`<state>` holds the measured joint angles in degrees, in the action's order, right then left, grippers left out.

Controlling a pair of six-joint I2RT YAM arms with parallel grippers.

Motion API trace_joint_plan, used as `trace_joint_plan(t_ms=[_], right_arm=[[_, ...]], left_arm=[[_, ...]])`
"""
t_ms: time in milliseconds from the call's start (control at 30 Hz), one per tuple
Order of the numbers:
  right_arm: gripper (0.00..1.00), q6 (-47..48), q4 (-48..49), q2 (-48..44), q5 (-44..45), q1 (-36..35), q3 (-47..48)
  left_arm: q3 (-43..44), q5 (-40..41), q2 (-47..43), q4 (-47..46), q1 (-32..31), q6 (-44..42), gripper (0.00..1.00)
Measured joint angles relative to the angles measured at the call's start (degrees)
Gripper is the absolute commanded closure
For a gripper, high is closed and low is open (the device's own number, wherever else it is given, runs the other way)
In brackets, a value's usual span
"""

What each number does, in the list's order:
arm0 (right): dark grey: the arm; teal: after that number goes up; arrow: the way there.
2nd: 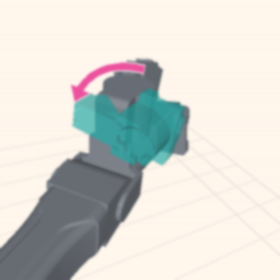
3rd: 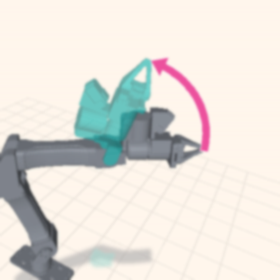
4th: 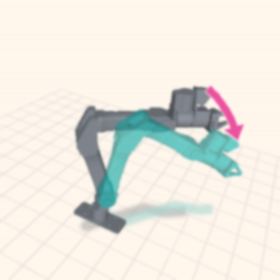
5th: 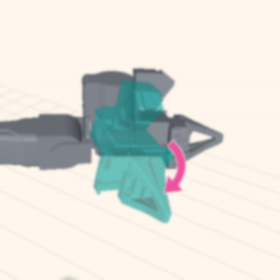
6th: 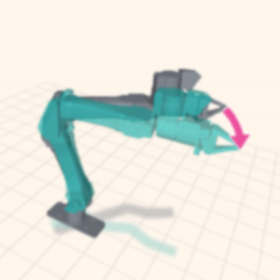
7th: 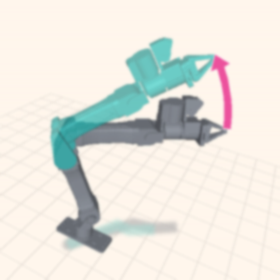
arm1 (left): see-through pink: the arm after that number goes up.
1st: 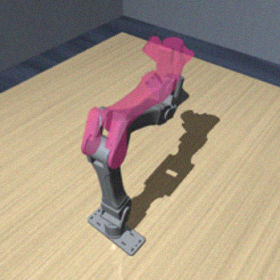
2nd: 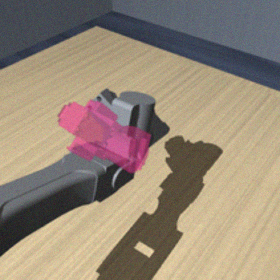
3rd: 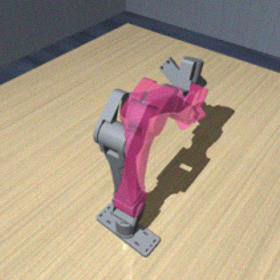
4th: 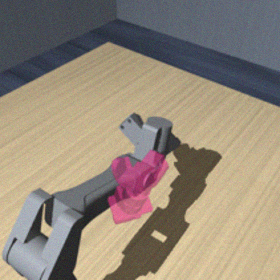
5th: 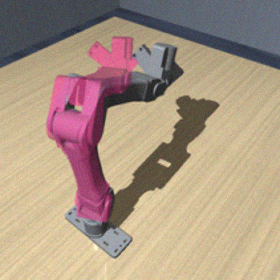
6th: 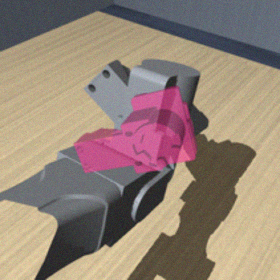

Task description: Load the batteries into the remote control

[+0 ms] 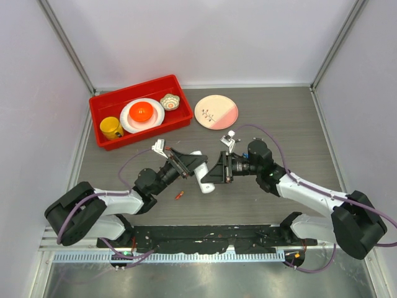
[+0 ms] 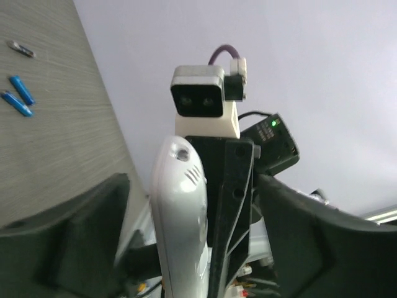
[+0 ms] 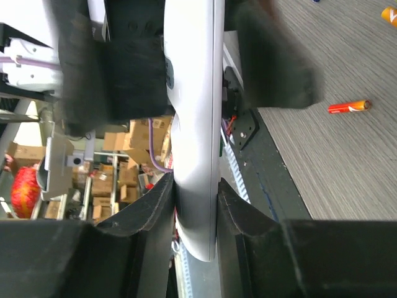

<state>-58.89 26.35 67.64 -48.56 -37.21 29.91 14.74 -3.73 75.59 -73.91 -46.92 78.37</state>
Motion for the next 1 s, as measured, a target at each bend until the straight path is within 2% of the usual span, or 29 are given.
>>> trace_joint_plan(t_ms=[167, 267, 333, 433, 567, 700, 833, 1000], right_arm=[[0.99, 9.0, -14.6, -2.1, 2.0, -0.1, 5.7], [0.99, 17.1, -29.7, -1.9, 10.0, -0.2, 12.6], [0.99, 22.9, -40.4, -0.2, 18.1, -1.4, 20.1], [0.99, 28.5, -53.5, 4.2, 38.6, -2.8, 30.5], [0.99, 33.0, -66.7, 11.3, 61.6, -2.5, 35.3], [0.99, 35.8, -74.9, 19.7, 72.6, -2.5, 35.9], [0.99, 36.9, -77.2, 26.1, 75.6, -2.8, 35.8], [0.99, 37.9, -77.4, 33.4, 77.3, -5.7, 36.1]], left_arm=[[-0.4, -0.4, -2.0, 0.1, 3.3, 1.0, 0.0], [-0.8, -1.2, -5.8, 0.4, 6.1, 1.0, 0.0], [-1.3, -1.4, -9.9, 4.1, 7.8, 0.2, 0.0], [-2.0, -1.2, -20.2, 12.8, 9.2, -1.4, 0.0], [-2.0, -0.2, -34.6, 25.2, 9.2, -5.2, 0.0], [-4.1, 2.7, -45.8, 34.7, 9.2, -7.2, 0.01], [-6.1, 4.4, -52.3, 43.7, 9.2, -8.7, 0.01], [-6.2, 4.7, -55.2, 51.9, 9.2, -10.2, 0.02]])
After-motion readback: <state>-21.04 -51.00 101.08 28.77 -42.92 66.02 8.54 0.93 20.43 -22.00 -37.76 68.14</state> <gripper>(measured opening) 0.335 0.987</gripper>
